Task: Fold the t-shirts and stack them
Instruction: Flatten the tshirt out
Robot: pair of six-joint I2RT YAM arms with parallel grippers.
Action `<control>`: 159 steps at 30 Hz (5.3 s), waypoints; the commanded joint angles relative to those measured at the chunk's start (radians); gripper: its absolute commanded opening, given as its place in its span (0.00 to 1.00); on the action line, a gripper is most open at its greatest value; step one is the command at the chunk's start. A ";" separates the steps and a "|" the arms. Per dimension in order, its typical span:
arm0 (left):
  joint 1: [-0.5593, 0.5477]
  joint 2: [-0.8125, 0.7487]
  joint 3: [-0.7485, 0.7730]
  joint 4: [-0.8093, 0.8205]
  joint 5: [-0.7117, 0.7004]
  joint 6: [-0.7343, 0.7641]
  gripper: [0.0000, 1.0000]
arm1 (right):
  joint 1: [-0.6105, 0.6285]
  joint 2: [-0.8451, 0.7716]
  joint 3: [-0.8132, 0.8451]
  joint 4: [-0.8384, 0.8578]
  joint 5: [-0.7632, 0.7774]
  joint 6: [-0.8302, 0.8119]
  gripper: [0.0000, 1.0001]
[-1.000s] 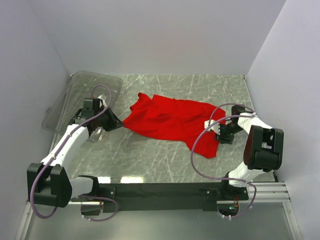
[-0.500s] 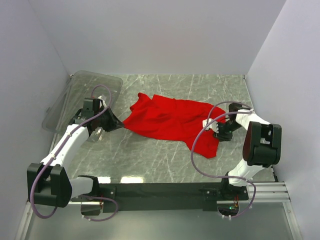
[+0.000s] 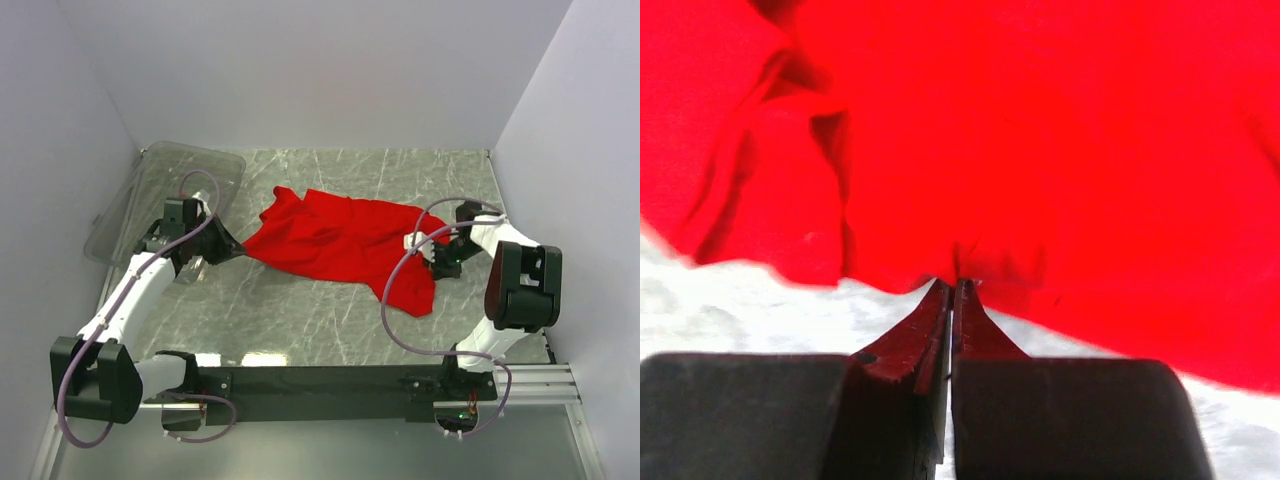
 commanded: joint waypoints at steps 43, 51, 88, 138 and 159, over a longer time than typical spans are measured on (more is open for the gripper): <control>0.019 -0.273 0.137 0.117 -0.170 0.085 0.01 | -0.058 -0.585 0.247 -0.050 -0.541 0.559 0.00; 0.021 -0.269 0.163 0.150 -0.184 0.093 0.01 | -0.058 -0.614 0.210 0.028 -0.527 0.627 0.00; 0.021 0.057 1.197 0.693 -0.477 0.131 0.01 | -0.132 -0.474 1.148 0.833 -0.159 1.520 0.00; 0.021 0.236 0.920 0.734 -0.242 -0.030 0.01 | -0.081 -0.366 0.930 0.665 -0.199 1.354 0.00; 0.028 0.005 0.405 0.805 -0.089 -0.031 0.01 | -0.086 -0.828 0.215 0.581 -0.381 1.020 0.00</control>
